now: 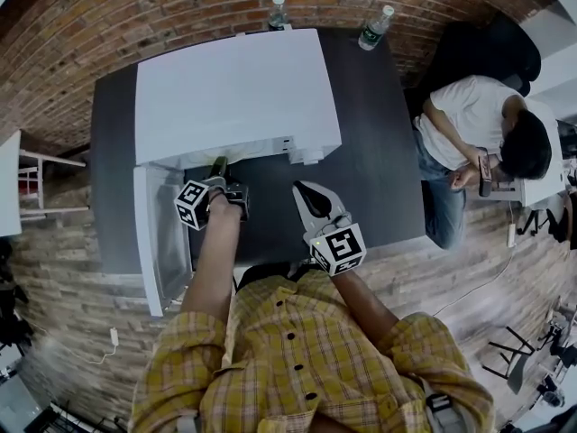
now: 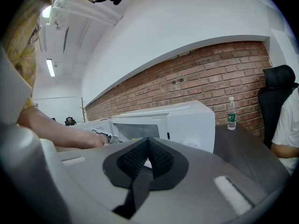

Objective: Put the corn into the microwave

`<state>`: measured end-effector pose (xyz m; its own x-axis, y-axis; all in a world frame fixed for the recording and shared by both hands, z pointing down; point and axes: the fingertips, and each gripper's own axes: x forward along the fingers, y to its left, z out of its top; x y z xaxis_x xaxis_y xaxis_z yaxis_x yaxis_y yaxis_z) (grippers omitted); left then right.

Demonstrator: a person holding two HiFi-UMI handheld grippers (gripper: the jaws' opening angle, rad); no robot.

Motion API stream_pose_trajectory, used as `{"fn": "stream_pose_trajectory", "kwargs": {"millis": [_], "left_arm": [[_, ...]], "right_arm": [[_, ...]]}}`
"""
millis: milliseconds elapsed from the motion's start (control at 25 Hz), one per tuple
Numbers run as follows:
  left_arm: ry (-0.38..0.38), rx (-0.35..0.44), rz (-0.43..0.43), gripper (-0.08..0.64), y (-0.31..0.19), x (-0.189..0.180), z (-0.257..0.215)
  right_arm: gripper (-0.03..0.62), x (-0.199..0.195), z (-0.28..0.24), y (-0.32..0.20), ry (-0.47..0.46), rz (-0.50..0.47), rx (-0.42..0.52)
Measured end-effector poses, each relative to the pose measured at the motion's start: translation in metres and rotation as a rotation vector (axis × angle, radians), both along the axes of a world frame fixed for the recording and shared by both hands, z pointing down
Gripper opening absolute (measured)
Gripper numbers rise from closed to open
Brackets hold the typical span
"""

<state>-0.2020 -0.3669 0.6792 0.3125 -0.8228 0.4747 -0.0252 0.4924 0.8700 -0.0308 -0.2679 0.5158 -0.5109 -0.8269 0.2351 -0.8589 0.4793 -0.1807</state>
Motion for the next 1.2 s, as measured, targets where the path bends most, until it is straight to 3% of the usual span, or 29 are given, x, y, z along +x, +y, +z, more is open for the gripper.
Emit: {"fn": "stream_pose_trajectory", "kwargs": {"millis": [360, 480, 840, 1200], "left_arm": [[-0.021, 0.056, 0.04, 0.106, 0.028, 0.009, -0.029], [-0.019, 0.083, 0.046, 0.065, 0.041, 0.01, -0.041], [-0.042, 0.228, 0.126, 0.0, 0.09, 0.031, -0.09], [-0.21, 0.409, 0.231, 0.0, 0.127, 0.039, -0.137]], "right_arm": [[0.003, -0.001, -0.014, 0.012, -0.003, -0.015, 0.027], [0.003, -0.002, -0.016, 0.02, -0.006, -0.029, 0.035], [0.003, -0.005, -0.024, 0.045, -0.008, -0.055, 0.047], [0.005, -0.009, -0.038, 0.058, -0.041, -0.054, 0.043]]}}
